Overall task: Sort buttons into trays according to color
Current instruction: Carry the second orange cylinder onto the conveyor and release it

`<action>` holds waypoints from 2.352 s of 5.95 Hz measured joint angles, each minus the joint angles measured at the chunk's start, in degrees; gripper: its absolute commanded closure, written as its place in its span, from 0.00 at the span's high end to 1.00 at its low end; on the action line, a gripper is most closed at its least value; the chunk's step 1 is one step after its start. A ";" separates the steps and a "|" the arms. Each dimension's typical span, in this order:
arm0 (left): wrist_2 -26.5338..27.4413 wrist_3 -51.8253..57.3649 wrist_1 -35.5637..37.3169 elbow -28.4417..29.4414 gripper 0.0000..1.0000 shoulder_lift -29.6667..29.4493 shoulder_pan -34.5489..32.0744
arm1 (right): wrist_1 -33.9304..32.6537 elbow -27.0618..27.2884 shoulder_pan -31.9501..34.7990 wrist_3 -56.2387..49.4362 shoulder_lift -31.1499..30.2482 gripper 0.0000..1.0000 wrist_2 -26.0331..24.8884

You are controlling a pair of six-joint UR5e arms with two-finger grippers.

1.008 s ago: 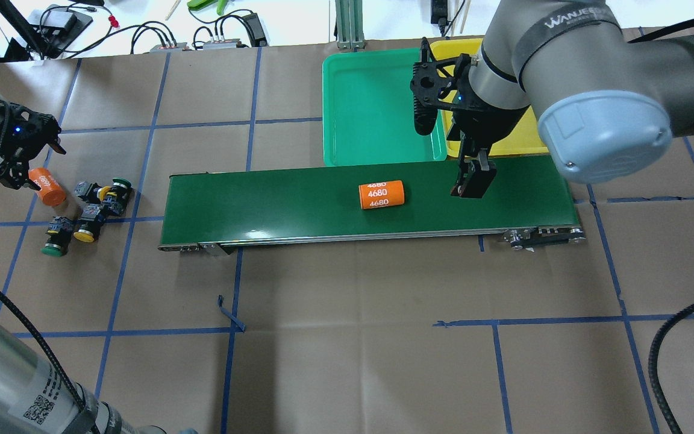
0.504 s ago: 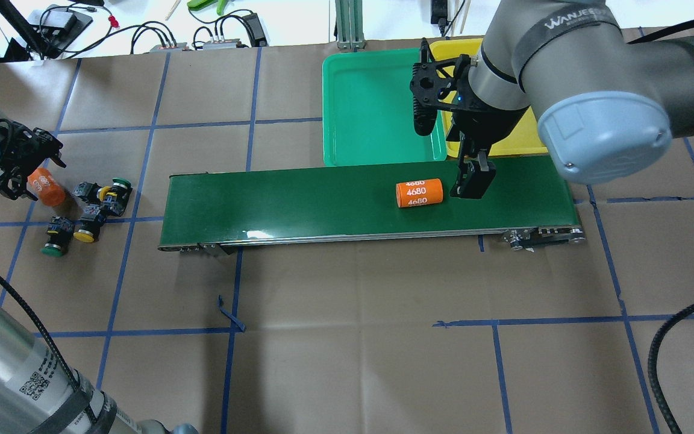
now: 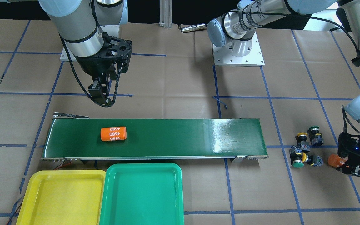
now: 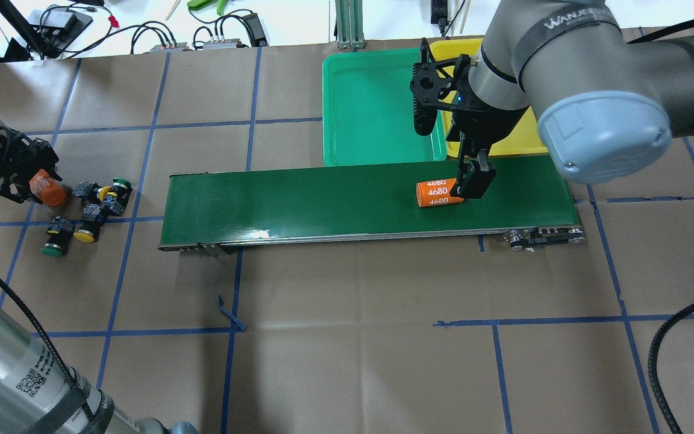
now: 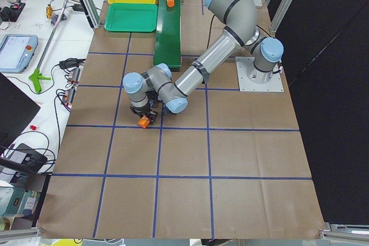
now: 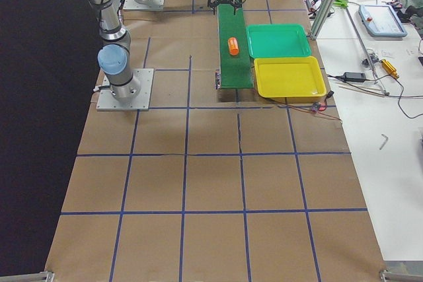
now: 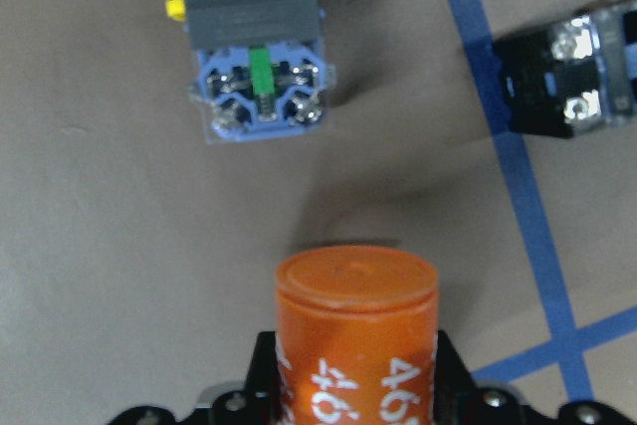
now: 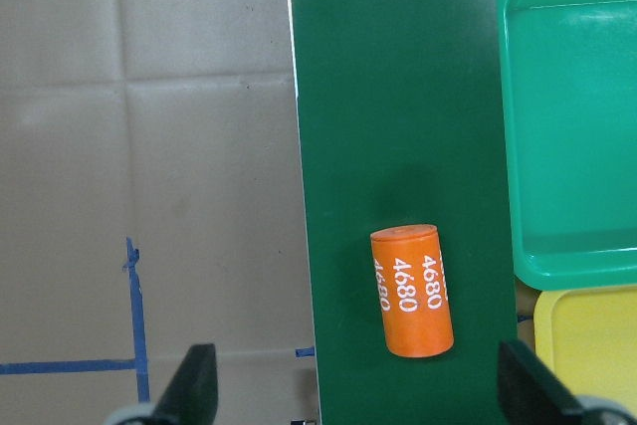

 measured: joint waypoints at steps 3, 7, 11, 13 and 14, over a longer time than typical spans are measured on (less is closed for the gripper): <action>-0.33 -18.83 -10.22 0.14 0.00 6.67 -2.82 | 0.02 0.00 0.05 0.00 0.06 1.00 0.02; -3.53 -48.60 -19.21 -7.14 0.01 17.66 -20.79 | 0.01 -0.03 0.02 0.00 0.05 1.00 0.02; -3.71 -61.56 -12.48 -15.24 0.98 18.54 -33.09 | 0.07 0.00 0.01 0.00 0.06 1.00 0.11; -3.69 -63.36 -8.19 -19.12 0.98 19.75 -32.57 | 0.02 0.00 0.03 0.00 0.06 1.00 0.11; -3.80 -66.59 -7.87 -19.20 0.98 20.52 -30.70 | 0.01 0.00 0.04 0.00 0.06 1.00 0.11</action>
